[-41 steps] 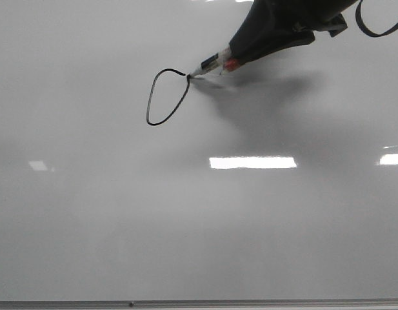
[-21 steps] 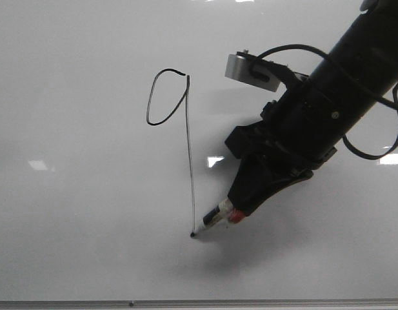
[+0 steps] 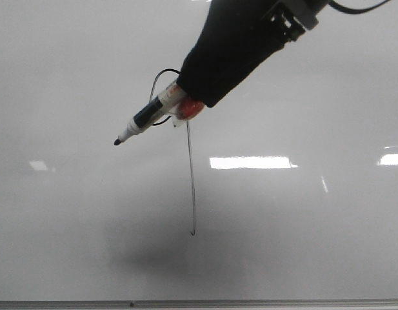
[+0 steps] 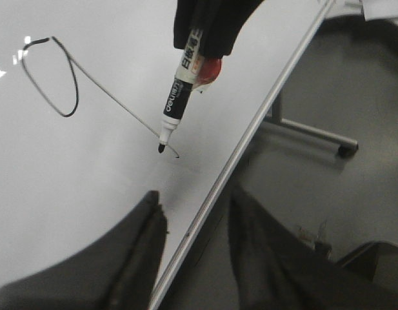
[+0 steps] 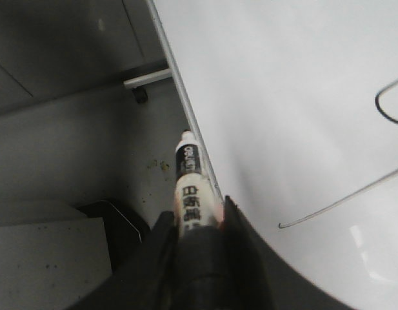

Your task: Write number 9 on whiteboard

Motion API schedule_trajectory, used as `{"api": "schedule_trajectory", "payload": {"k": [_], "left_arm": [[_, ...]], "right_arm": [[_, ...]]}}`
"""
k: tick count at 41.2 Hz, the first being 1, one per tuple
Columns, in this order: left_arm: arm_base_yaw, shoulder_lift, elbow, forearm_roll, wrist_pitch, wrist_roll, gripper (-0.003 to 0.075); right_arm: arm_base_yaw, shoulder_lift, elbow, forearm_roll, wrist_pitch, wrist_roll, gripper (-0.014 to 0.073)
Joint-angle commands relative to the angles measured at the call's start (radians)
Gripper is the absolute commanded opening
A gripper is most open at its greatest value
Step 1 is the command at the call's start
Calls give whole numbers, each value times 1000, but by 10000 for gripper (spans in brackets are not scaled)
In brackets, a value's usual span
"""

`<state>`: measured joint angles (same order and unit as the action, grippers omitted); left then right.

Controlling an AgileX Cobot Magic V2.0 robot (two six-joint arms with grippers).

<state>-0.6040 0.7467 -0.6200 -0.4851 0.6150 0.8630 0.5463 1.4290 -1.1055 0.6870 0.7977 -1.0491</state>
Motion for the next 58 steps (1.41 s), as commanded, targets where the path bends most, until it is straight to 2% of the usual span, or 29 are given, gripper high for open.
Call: {"api": "schedule_trajectory", "payload": {"k": [1,10,22,31,44,46,49,56,58], "left_arm": [[-33,94,-84,-20,-33,106,412],[-117,235,-136,-18,-64,128,430],[-172,256,-138,-21,-95,128,424],[-172,256,-138,-21,-103,128,295],[-172,256,-138,-21,-103,128,54],[-172,256,-138,-21,-103,128,30],[-172,256,-138,-21,-103,128,-5],[-172,256,-138,-21,-103,128,-19],[-172,256,-138,-21,-103,128,-19]], "right_arm": [[28,-45,-60,-19,30,-26,-58],[108,-47,-86,-41,86,-68,-58],[185,-47,-142,-41,86,-82,-58],[195,-47,-151,-44,105,-93,-58],[195,-47,-151,-91,118,-92,-49],[195,-47,-151,-88,116,-92,-22],[195,-47,-151,-80,109,-90,83],[195,-47,-151,-5,97,-64,474],[195,-47,-152,17,92,-64,530]]}}
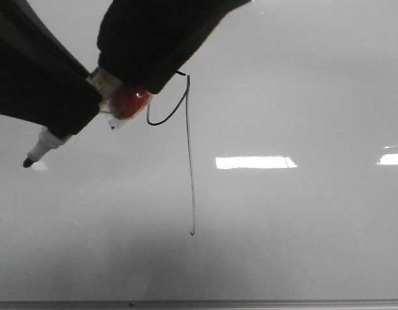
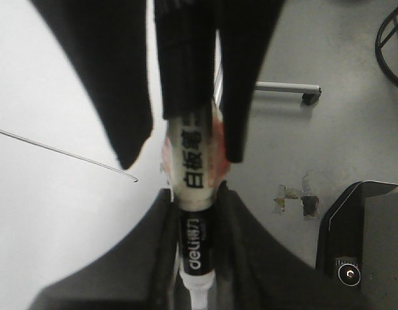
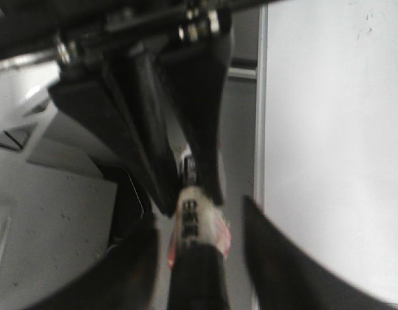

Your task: Write number 9 on whiteboard

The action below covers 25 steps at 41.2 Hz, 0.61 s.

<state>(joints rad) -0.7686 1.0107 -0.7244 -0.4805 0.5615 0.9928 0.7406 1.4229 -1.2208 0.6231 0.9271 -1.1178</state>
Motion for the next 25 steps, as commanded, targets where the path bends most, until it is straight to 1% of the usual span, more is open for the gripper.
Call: {"api": "schedule_trajectory", "payload": {"k": [1,6,12,21,25], "left_arm": [[-7,-8,-34,-26,-50,-1,-19],[-7,-8,-34,-26,-50,-3,-19],[-7,-8,-34,-26,-50,-3,-19],[-7,-8,-34,-26,-50,-3,-19],[-7,-8,-34,-26,-50,-3,-19]], "right_arm": [[1,-42,-38,91,-41,5,551],[-3,-66,-40,96,-72,7,562],[-44,-123,-40,96,-110,46,562],[-160,-241,-34,96,-121,143,561],[-219,-306,1,96,-152,180,559]]}}
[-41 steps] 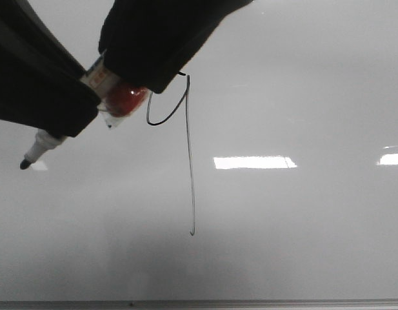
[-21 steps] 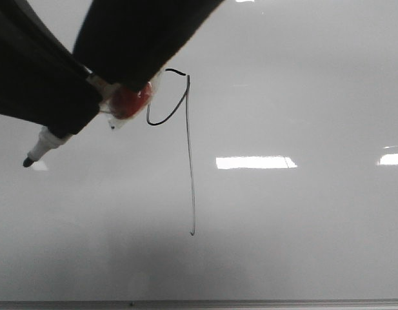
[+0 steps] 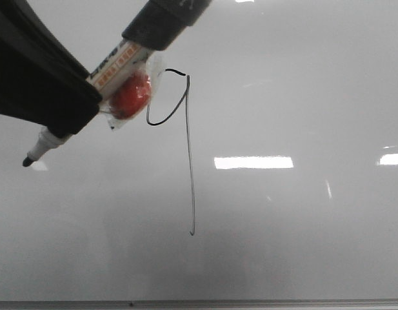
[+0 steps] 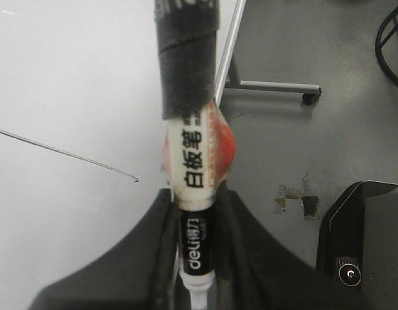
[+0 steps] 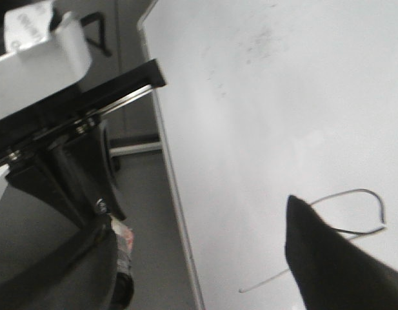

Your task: Write number 9 on whiteboard

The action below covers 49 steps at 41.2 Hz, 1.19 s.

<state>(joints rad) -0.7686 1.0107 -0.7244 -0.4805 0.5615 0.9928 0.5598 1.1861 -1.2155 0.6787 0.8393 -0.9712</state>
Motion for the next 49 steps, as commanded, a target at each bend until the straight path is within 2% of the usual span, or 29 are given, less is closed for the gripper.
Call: {"api": "schedule_trajectory", "payload": {"k": [1,5,13,18,23,29,35,38,46,49], "left_arm": [[-7,-8,-34,-26,-50,-3,-19],[-7,-8,-34,-26,-64,-26,-19],[38,-8,-34,-26,-123,-152,-19],[132,-8,-32,-24,-142,-264,-19],[278,-23,-26,-24,-149,-366,-19],[475,-35,-13,-24,-149,-457,-19],[688,-10,12,-24,-149,-456,-19],[753,39,26,-36,-165,-456,-19],[766,184,55,-43,-428,-455,-19],[766,242,55,-43,-489,-455,-19]], "right_arm": [[-55,-85,15,41,-75,43,556],[-104,-171,105,41,-144,88,499],[-155,-404,375,41,-331,231,244],[-156,-564,540,41,-388,278,78],[-156,-696,670,41,-401,279,-76],[-156,-818,757,40,-439,279,-59],[-156,-858,781,40,-452,279,-59],[-156,-858,781,40,-448,279,-59],[-156,-858,781,39,-448,278,-59],[-156,-858,781,39,-448,278,-59]]}}
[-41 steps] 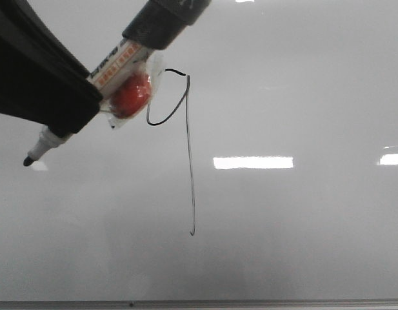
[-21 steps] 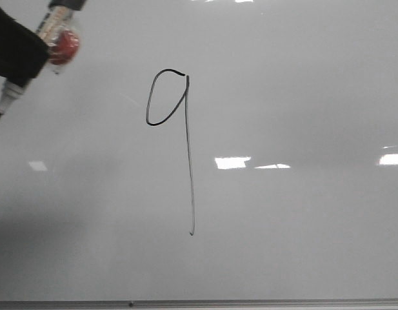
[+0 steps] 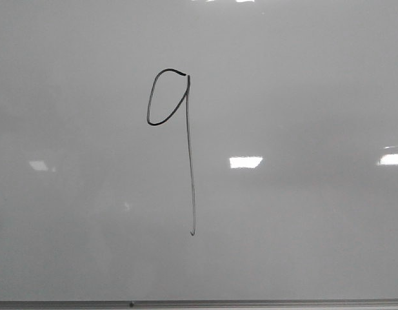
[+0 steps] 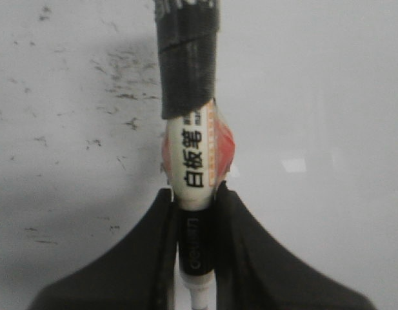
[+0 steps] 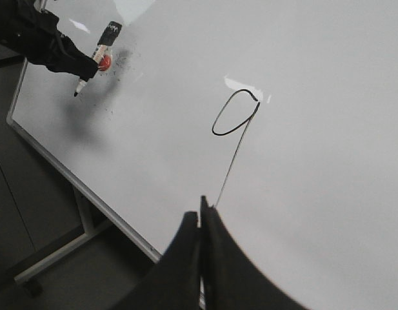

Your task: Write number 9 on whiteboard

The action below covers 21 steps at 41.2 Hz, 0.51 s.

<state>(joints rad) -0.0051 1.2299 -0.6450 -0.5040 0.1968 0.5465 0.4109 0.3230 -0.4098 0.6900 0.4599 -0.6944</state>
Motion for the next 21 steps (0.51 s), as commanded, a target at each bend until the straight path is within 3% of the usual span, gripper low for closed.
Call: {"api": "schedule_trajectory", "payload": {"k": [1,15,21], "left_arm": [[3,41,-25,-19,-131,-8,-19],[3,188,-25,-19,-207,-8,-16],[3,196,-25,-19,-208,-8,46]], "right_arm": [[-7,5,-25,28,-69,1,-59],[-7,5,-25,28,-71,1,-59],[-7,5,-25,28,-71,1,-59]]}}
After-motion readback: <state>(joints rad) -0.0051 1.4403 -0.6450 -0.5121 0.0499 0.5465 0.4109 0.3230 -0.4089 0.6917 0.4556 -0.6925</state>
